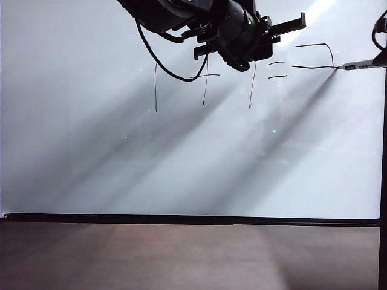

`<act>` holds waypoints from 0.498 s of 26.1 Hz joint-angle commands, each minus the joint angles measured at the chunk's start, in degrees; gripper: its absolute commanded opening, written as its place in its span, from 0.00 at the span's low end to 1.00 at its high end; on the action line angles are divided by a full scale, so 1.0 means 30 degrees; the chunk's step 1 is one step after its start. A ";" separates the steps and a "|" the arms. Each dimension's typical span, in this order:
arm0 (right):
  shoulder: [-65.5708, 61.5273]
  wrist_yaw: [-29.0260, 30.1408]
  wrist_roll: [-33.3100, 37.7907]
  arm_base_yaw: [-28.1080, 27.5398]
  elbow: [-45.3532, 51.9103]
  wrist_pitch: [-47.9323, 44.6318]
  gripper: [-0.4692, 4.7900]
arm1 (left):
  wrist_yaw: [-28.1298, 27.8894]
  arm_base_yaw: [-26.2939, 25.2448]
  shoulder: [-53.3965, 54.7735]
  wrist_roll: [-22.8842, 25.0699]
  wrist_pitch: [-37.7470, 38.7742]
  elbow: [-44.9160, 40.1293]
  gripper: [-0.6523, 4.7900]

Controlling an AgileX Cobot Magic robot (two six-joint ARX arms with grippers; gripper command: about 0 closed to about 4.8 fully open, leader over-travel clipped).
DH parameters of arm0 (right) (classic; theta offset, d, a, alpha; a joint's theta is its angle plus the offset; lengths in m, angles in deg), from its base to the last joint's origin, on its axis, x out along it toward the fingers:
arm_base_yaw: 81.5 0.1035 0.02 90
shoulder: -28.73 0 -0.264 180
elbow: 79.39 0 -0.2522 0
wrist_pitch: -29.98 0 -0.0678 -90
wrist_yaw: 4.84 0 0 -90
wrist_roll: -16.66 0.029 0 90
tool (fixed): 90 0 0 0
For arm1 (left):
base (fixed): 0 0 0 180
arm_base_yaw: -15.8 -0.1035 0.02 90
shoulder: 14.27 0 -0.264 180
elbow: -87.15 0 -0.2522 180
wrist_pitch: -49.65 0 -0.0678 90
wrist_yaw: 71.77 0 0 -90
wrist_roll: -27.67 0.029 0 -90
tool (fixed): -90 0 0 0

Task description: Reach to the right to find the marker pen, pick it up, and write the answer to the math problem on the whiteboard.

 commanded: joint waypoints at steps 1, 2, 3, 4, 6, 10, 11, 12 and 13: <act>0.0357 0.0576 0.0182 0.0102 -0.0102 -0.0299 0.08 | -0.0051 -0.0007 -0.0095 0.0007 -0.0175 0.0066 0.11; 0.0459 0.0823 0.0240 0.0219 -0.0102 -0.0328 0.08 | -0.0044 -0.0007 -0.0095 0.0007 -0.0175 0.0066 0.11; 0.0627 0.0860 0.0248 0.0386 -0.0102 -0.0328 0.08 | -0.0044 -0.0007 -0.0095 0.0007 -0.0168 0.0066 0.11; 0.0743 0.0845 0.0255 0.0597 -0.0102 -0.0321 0.08 | -0.0051 -0.0007 -0.0095 0.0007 -0.0168 0.0066 0.11; 0.0962 0.0845 0.0255 0.1071 -0.0102 -0.0313 0.08 | -0.0044 -0.0007 -0.0095 0.0007 -0.0175 0.0066 0.11; 0.0969 0.0692 0.0291 0.2113 -0.0124 -0.0335 0.08 | -0.0051 -0.0007 -0.0095 0.0007 -0.0168 0.0066 0.11; 0.0962 0.0605 0.0284 0.2346 -0.0124 -0.0342 0.08 | -0.0044 -0.0007 -0.0095 0.0007 -0.0182 0.0066 0.11; 0.0947 0.0415 0.0277 0.2550 -0.0124 -0.0335 0.08 | -0.0044 -0.0007 -0.0095 0.0007 -0.0175 0.0066 0.11; 0.0925 0.0248 0.0204 0.2739 -0.0124 -0.0328 0.08 | -0.0051 -0.0007 -0.0095 0.0007 -0.0175 0.0066 0.11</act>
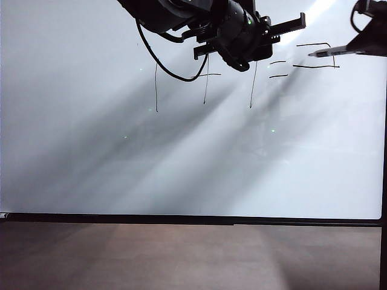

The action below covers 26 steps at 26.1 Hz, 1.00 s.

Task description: Reach to the right to find the marker pen, pick it up, and write the answer to the math problem on the whiteboard.

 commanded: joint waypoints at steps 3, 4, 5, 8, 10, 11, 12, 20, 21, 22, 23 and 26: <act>-0.0080 -0.0379 0.0000 0.0670 -0.0102 -0.0313 0.08 | -0.0044 -0.0007 -0.0095 0.0007 -0.0160 0.0058 0.11; -0.0160 -0.0350 0.0015 0.0714 -0.0102 -0.0313 0.08 | -0.0051 -0.0007 -0.0095 0.0007 -0.0168 0.0058 0.11; -0.0168 -0.0357 0.0007 0.0765 -0.0095 -0.0270 0.08 | -0.0044 -0.0007 -0.0095 0.0007 -0.0182 0.0058 0.11; -0.0299 -0.0386 0.0000 0.0867 -0.0095 -0.0248 0.08 | -0.0044 -0.0007 -0.0095 0.0007 -0.0175 0.0058 0.11; -0.0474 -0.0379 0.0000 0.0874 -0.0109 -0.0342 0.08 | -0.0044 -0.0007 -0.0095 0.0007 -0.0146 0.0058 0.11; -0.0546 -0.0357 0.0000 0.0874 -0.0117 -0.0342 0.08 | -0.0036 -0.0007 -0.0095 0.0007 -0.0146 0.0058 0.11; -0.0627 -0.0357 0.0000 0.0874 -0.0117 -0.0335 0.08 | -0.0051 -0.0007 -0.0095 0.0007 -0.0153 0.0058 0.11; -0.0758 -0.0299 0.0000 0.0874 -0.0124 -0.0510 0.08 | 0.0007 -0.0007 -0.0095 0.0007 -0.0029 0.0058 0.11; -0.0758 -0.0299 0.0000 0.0874 -0.0124 -0.0561 0.08 | 0.0007 -0.0007 -0.0095 0.0007 -0.0029 0.0058 0.11; -0.0765 -0.0299 0.0000 0.0874 -0.0124 -0.0568 0.08 | 0.0007 -0.0007 -0.0095 0.0007 -0.0029 0.0058 0.11; -0.0765 -0.0299 0.0000 0.0874 -0.0124 -0.0576 0.08 | 0.0007 -0.0007 -0.0095 0.0007 -0.0029 0.0058 0.11; -0.0765 -0.0233 0.0000 0.0874 -0.0124 -0.0707 0.08 | 0.0007 -0.0007 -0.0095 0.0007 -0.0029 0.0058 0.11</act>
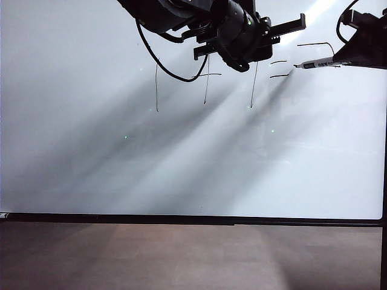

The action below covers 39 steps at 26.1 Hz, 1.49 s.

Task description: Reach to the right to find the marker pen, pick it up, and write the answer to the math problem on the whiteboard.

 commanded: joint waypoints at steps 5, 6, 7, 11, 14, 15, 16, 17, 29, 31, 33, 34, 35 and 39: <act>0.0073 0.0124 0.0007 0.0036 -0.0117 -0.0801 0.08 | 0.0007 -0.0007 -0.0095 0.0007 -0.0138 0.0058 0.11; 0.0073 0.0117 0.0007 0.0036 -0.0117 -0.0794 0.08 | 0.0007 -0.0007 -0.0095 0.0007 -0.0138 0.0058 0.11; 0.0073 0.0124 0.0007 0.0036 -0.0117 -0.0780 0.08 | 0.0007 -0.0007 -0.0095 0.0007 -0.0138 0.0058 0.11; 0.0073 0.0117 0.0007 0.0029 -0.0117 -0.0794 0.08 | 0.0007 -0.0007 -0.0095 0.0007 -0.0138 0.0058 0.11; 0.0022 0.0117 0.0007 0.0029 -0.0124 -0.0801 0.08 | 0.0007 -0.0007 -0.0095 0.0007 -0.0138 0.0058 0.11; -0.0051 0.0117 0.0007 0.0029 -0.0138 -0.0816 0.08 | 0.0007 -0.0007 -0.0095 0.0007 -0.0138 0.0058 0.11; -0.0131 0.0117 0.0007 0.0029 -0.0160 -0.0816 0.08 | 0.0007 -0.0007 -0.0095 0.0007 -0.0138 0.0058 0.11; -0.0197 0.0117 0.0007 0.0029 -0.0168 -0.0809 0.08 | 0.0007 -0.0007 -0.0095 0.0007 -0.0138 0.0058 0.11; -0.0437 0.0117 0.0007 0.0022 -0.0182 -0.1311 0.08 | 0.0022 -0.0007 -0.0095 0.0007 -0.0131 0.0058 0.11; -0.0517 0.0117 0.0007 0.0022 -0.0182 -0.1377 0.08 | 0.0022 -0.0007 -0.0095 0.0007 -0.0131 0.0058 0.11; -0.0634 0.0117 0.0007 0.0022 -0.0189 -0.1413 0.08 | 0.0015 -0.0007 -0.0095 0.0007 -0.0131 0.0058 0.11; -0.0656 0.0117 0.0007 0.0022 -0.0182 -0.1472 0.08 | 0.0022 -0.0007 -0.0095 0.0007 -0.0131 0.0058 0.11; -0.0685 0.0117 0.0007 0.0022 -0.0182 -0.1486 0.08 | 0.0015 -0.0007 -0.0095 0.0007 -0.0131 0.0058 0.11; -0.0845 0.0124 0.0007 0.0022 -0.0182 -0.1676 0.08 | 0.0022 -0.0007 -0.0095 0.0007 -0.0124 0.0058 0.11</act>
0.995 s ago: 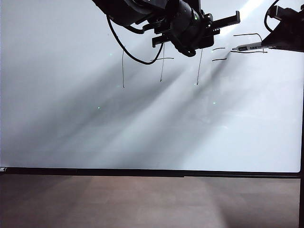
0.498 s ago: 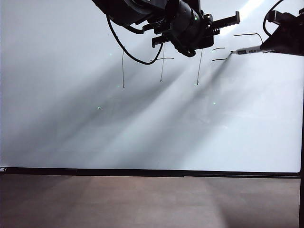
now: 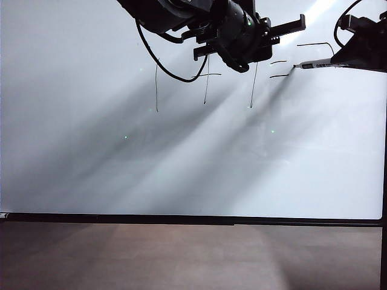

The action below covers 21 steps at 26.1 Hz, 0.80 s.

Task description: Reach to the right to find the marker pen, pick it up, and write the answer to the math problem on the whiteboard.

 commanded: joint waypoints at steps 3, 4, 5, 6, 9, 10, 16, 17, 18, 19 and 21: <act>-0.0058 0.0044 0.0007 0.0029 -0.0131 -0.0503 0.08 | 0.0015 -0.0007 -0.0095 0.0007 -0.0168 0.0080 0.11; -0.0058 0.0044 0.0007 0.0029 -0.0131 -0.0503 0.08 | 0.0015 -0.0007 -0.0095 0.0007 -0.0168 0.0080 0.11; -0.0066 0.0036 0.0007 0.0029 -0.0131 -0.0488 0.08 | 0.0015 -0.0007 -0.0095 0.0007 -0.0168 0.0080 0.11; -0.0073 0.0044 0.0007 0.0029 -0.0131 -0.0488 0.08 | 0.0015 -0.0007 -0.0095 0.0007 -0.0168 0.0080 0.11; -0.0146 0.0036 0.0007 0.0029 -0.0131 -0.0415 0.08 | 0.0015 -0.0007 -0.0095 0.0007 -0.0168 0.0080 0.11; -0.0197 0.0036 0.0007 0.0029 -0.0131 -0.0393 0.08 | 0.0015 -0.0007 -0.0095 0.0007 -0.0168 0.0080 0.11; -0.0780 -0.0095 0.0007 0.0029 -0.0036 0.0080 0.08 | 0.0007 -0.0007 -0.0095 0.0007 -0.0160 0.0080 0.11; -0.0801 -0.0095 0.0015 0.0029 0.0015 0.0109 0.08 | 0.0015 -0.0007 -0.0095 0.0007 -0.0160 0.0080 0.11; -0.0903 -0.0095 0.0015 0.0036 0.0073 0.0073 0.08 | 0.0007 -0.0007 -0.0095 0.0007 -0.0160 0.0080 0.11; -0.0925 -0.0117 0.0015 0.0036 0.0160 0.0022 0.08 | 0.0015 -0.0007 -0.0095 0.0007 -0.0175 0.0080 0.11; -0.1005 -0.0335 0.0015 0.0036 0.0313 0.0051 0.08 | 0.0007 -0.0007 -0.0095 0.0007 -0.0160 0.0080 0.11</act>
